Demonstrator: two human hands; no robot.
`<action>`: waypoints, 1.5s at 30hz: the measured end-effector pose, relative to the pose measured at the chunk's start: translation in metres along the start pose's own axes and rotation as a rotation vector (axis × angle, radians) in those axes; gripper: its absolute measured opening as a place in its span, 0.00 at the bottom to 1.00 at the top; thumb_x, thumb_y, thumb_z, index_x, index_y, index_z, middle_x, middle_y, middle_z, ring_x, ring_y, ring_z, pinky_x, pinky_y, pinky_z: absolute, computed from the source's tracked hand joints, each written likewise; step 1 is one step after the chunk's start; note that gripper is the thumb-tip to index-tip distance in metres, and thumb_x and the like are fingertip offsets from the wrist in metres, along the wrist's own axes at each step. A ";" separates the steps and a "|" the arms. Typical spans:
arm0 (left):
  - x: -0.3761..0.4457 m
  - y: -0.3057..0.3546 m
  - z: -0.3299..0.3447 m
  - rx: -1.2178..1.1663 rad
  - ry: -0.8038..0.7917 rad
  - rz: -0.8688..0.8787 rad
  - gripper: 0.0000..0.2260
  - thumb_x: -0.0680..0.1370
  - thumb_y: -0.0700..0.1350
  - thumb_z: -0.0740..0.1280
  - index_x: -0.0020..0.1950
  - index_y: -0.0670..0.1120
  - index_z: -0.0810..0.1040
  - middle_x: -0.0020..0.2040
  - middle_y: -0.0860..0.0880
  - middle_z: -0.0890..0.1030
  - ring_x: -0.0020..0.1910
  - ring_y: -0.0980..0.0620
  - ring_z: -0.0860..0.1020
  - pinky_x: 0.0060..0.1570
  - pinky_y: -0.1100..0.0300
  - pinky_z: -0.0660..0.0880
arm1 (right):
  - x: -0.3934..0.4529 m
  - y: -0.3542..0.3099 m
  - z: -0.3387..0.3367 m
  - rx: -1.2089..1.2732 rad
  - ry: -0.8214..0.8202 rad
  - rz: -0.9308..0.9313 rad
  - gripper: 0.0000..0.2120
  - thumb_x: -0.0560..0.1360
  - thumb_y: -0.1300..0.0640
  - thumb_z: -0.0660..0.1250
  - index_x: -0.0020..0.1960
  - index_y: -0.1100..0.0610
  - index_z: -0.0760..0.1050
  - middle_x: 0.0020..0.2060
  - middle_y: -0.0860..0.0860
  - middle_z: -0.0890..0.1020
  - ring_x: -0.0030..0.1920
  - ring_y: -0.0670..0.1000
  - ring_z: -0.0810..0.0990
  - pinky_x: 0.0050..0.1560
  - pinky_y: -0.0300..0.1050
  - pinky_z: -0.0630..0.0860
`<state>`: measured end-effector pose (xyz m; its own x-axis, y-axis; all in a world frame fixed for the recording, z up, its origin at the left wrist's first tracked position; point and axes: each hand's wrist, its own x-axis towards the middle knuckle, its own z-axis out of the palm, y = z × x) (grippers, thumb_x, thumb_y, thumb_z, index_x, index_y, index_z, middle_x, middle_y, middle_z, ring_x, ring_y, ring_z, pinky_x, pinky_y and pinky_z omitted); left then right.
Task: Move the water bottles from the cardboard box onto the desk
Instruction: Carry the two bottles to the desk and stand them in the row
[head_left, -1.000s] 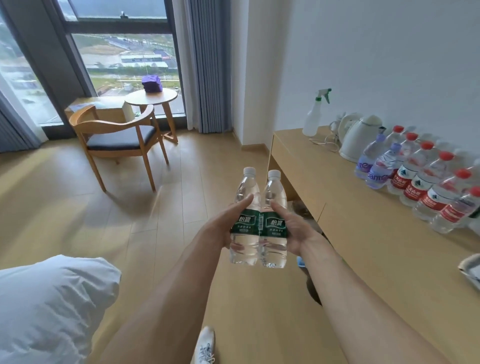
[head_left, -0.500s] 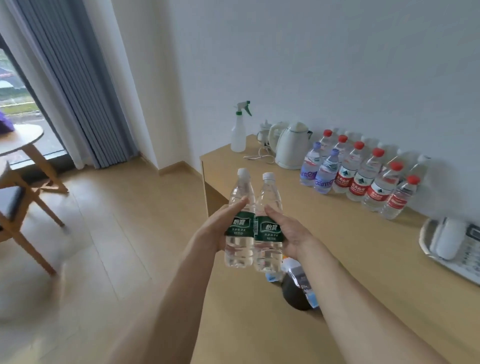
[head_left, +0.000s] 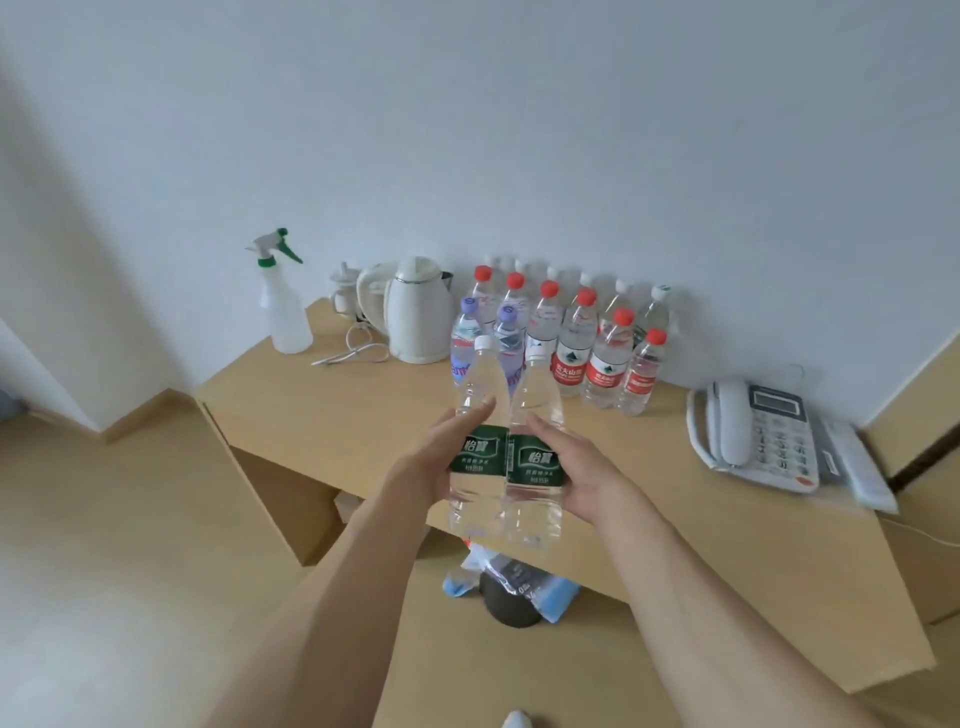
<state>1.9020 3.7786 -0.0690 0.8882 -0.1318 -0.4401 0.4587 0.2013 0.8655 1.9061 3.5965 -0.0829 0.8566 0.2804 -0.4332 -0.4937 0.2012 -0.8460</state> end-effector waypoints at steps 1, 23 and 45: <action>0.011 0.005 0.005 0.005 -0.015 -0.006 0.31 0.72 0.59 0.76 0.68 0.44 0.72 0.51 0.39 0.83 0.46 0.40 0.85 0.46 0.43 0.82 | 0.008 -0.005 -0.007 0.001 0.010 -0.006 0.34 0.64 0.42 0.79 0.63 0.60 0.78 0.53 0.63 0.84 0.47 0.63 0.86 0.38 0.58 0.82; 0.163 0.053 0.035 0.246 -0.226 -0.005 0.21 0.74 0.52 0.76 0.65 0.47 0.78 0.55 0.45 0.86 0.54 0.44 0.85 0.57 0.43 0.80 | 0.102 -0.053 -0.073 -0.086 0.296 -0.143 0.26 0.69 0.47 0.79 0.63 0.55 0.78 0.57 0.55 0.85 0.60 0.56 0.83 0.67 0.61 0.75; 0.204 0.056 0.030 0.785 -0.111 0.253 0.16 0.64 0.43 0.82 0.46 0.53 0.81 0.42 0.55 0.85 0.42 0.60 0.83 0.36 0.66 0.74 | 0.128 -0.046 -0.086 -0.521 0.629 -0.194 0.32 0.63 0.55 0.84 0.64 0.49 0.77 0.55 0.45 0.84 0.58 0.48 0.81 0.64 0.54 0.77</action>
<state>2.1081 3.7342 -0.1035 0.9355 -0.2772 -0.2193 0.0577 -0.4923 0.8685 2.0509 3.5425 -0.1265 0.9196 -0.3210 -0.2267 -0.3284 -0.3108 -0.8919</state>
